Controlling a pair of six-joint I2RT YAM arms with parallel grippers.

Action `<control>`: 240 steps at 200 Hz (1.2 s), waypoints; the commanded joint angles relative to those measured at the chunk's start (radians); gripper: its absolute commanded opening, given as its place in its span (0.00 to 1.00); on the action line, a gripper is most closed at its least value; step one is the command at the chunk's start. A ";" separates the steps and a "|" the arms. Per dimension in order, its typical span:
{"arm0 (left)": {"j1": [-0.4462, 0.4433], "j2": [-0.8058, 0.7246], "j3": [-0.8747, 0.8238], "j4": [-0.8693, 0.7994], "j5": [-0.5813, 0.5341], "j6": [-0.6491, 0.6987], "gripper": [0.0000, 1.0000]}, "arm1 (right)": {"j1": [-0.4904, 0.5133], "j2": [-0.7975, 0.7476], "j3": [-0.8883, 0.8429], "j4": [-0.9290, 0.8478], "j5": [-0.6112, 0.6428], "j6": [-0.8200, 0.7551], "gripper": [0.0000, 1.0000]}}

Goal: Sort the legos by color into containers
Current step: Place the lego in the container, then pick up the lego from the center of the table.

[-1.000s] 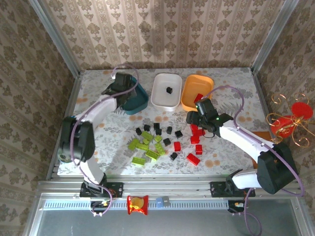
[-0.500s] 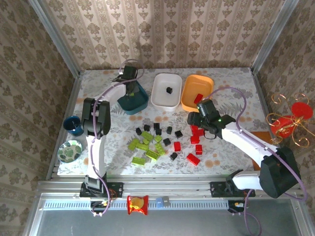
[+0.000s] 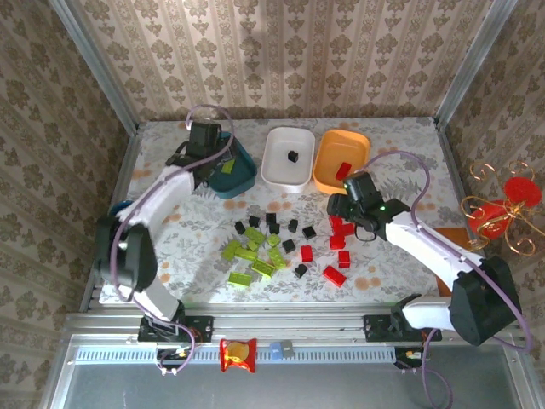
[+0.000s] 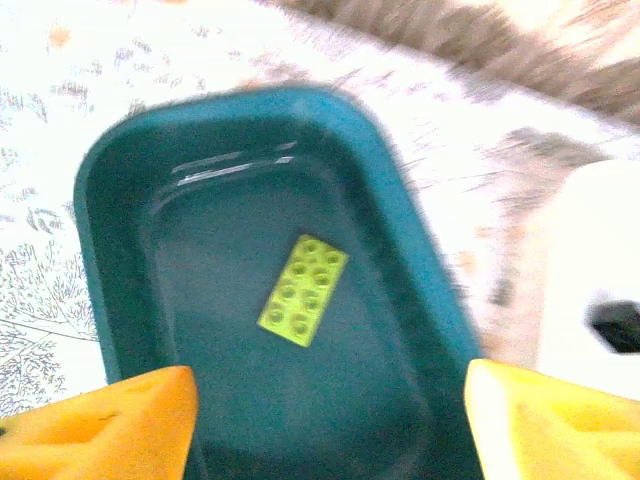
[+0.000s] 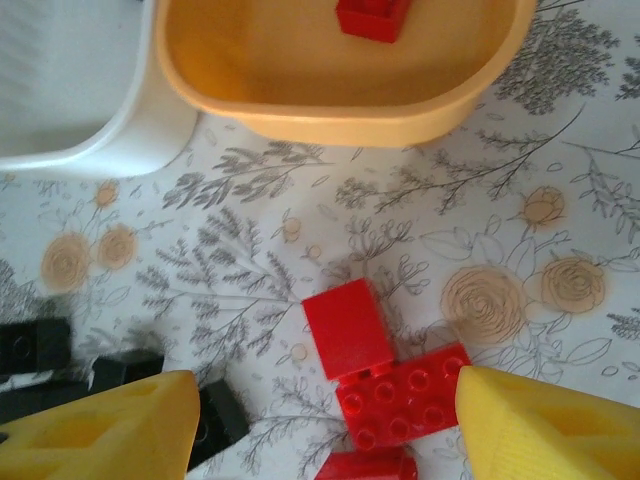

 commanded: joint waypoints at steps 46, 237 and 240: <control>-0.224 -0.351 -0.452 0.146 0.074 -0.039 1.00 | -0.043 0.289 0.139 -0.036 -0.028 -0.137 0.65; -0.221 -0.494 -0.717 0.197 0.176 -0.096 1.00 | 0.034 0.469 0.164 -0.049 -0.010 -0.173 0.50; -0.221 -0.495 -0.718 0.197 0.176 -0.096 1.00 | 0.035 0.470 0.162 -0.047 -0.009 -0.171 0.48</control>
